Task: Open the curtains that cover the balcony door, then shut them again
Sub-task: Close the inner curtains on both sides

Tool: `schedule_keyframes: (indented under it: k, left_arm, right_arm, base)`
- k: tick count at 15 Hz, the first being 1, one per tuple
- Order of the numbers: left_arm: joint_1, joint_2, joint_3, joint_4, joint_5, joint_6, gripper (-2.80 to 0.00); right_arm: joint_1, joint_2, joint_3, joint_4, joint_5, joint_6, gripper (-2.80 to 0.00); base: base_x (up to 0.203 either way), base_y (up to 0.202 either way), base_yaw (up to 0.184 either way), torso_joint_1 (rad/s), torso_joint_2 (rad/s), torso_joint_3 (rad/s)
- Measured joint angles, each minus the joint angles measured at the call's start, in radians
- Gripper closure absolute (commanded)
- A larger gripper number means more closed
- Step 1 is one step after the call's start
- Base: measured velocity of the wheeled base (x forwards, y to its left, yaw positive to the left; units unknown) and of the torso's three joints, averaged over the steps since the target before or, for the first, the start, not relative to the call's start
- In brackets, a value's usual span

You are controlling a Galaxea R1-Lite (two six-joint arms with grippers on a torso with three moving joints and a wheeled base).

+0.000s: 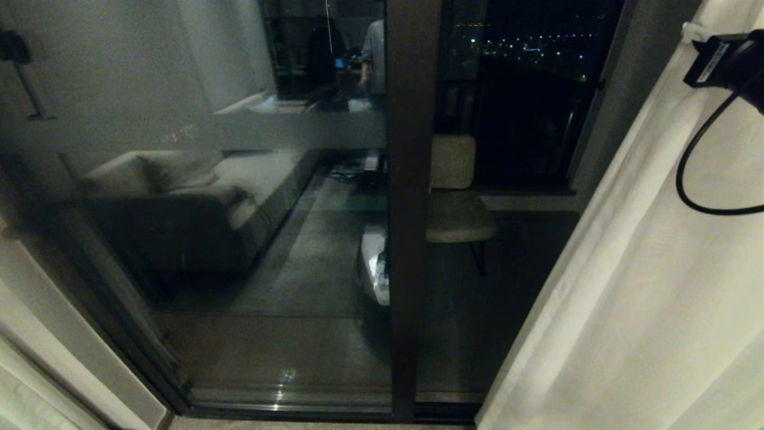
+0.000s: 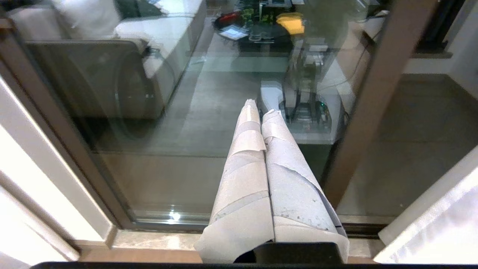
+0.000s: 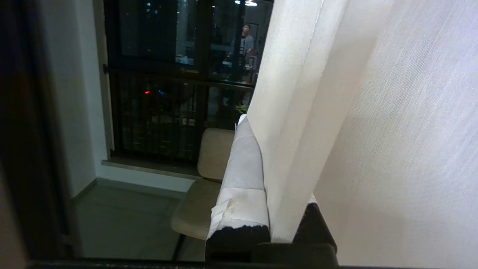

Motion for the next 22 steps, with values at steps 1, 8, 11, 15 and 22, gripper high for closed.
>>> schedule_keyframes:
  k: [1,8,11,15,22]
  left_arm:
    - [0.0,0.0,0.0,0.0,0.0,0.0,0.0]
    - [0.0,0.0,-0.001,0.0,0.001,0.001,0.0]
    - [0.0,0.0,0.0,0.0,0.003,0.001,0.0]
    - [0.0,0.0,0.0,0.0,0.003,0.001,0.0]
    - [0.0,0.0,0.0,0.0,0.002,0.001,0.0]
  right_arm:
    - [0.001,0.002,-0.001,0.0,0.0,0.0,0.0]
    - [0.004,0.018,-0.02,0.0,0.0,0.0,0.0]
    - [0.004,0.019,-0.02,0.0,0.0,0.0,0.0]
    - [0.004,0.019,-0.02,0.001,0.001,0.0,0.0]
    - [0.004,0.02,-0.021,0.0,0.001,0.0,0.0]
  base:
    - [0.0,0.19,0.001,0.0,0.0,0.001]
    - [0.0,0.191,0.002,0.004,0.0,0.001]
    - [0.0,0.19,0.002,0.0,0.0,0.004]
    - [0.0,0.192,0.002,0.003,0.0,0.003]
    - [0.0,0.191,0.001,0.003,0.0,0.003]
